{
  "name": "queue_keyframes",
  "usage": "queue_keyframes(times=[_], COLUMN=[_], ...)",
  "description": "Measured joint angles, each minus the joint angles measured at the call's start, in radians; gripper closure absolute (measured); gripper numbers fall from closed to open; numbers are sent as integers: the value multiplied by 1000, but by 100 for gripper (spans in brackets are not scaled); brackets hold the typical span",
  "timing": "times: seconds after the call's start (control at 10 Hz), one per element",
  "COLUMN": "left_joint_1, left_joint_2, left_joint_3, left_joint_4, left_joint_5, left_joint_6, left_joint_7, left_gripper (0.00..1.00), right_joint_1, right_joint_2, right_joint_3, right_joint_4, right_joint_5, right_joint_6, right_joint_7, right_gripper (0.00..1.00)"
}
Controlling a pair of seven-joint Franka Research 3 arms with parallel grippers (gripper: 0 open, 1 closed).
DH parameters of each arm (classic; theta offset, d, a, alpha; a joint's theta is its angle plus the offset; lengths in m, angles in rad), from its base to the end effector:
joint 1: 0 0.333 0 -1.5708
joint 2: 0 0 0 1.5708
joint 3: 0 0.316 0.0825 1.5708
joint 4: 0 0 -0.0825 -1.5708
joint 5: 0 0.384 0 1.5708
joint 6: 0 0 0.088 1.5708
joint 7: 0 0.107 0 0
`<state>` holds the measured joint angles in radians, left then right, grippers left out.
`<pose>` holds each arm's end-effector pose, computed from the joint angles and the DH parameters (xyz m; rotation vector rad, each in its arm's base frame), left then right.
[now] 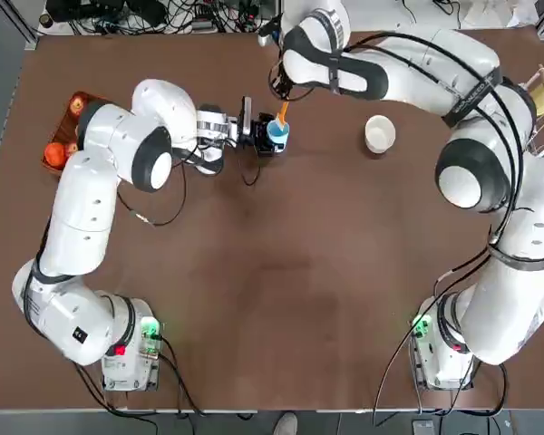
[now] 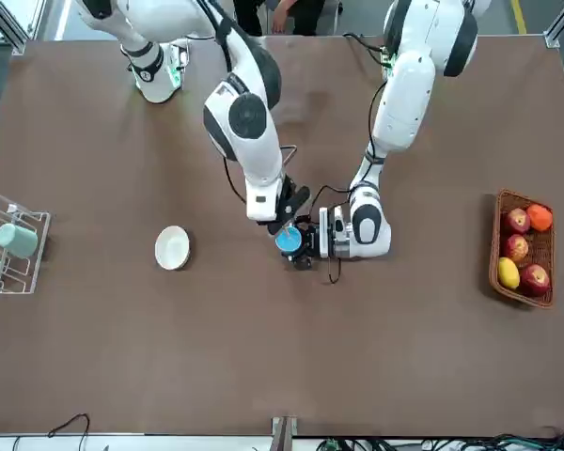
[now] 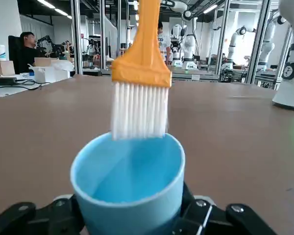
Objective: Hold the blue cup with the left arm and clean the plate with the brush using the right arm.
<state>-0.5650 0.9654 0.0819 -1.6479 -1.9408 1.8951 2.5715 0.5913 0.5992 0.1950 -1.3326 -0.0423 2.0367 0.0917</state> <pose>0.5433 -0.3679 0.0638 1.3218 -1.3110 1.0721 0.5413 0.4943 0.3977 -2.8589 -0.9982 -0.1146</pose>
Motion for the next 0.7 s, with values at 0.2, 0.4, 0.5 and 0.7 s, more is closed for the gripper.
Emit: queue_keyframes(times=[0.2, 0.4, 0.5, 0.7], left_joint_1=[0, 0, 0, 0], left_joint_2=[0, 0, 0, 0], left_joint_3=[0, 0, 0, 0], left_joint_4=[0, 0, 0, 0], left_joint_5=[0, 0, 0, 0], left_joint_6=[0, 0, 0, 0], left_joint_7=[0, 0, 0, 0], left_gripper=[33, 33, 33, 33], right_joint_1=[5, 13, 18, 24], right_joint_2=[14, 19, 22, 37], right_joint_3=[-3, -6, -11, -19], right_joint_4=[2, 2, 2, 3], right_joint_5=[-5, -6, -6, -7], right_joint_6=[0, 5, 14, 38], right_joint_7=[4, 8, 13, 17], right_gripper=[95, 95, 95, 95])
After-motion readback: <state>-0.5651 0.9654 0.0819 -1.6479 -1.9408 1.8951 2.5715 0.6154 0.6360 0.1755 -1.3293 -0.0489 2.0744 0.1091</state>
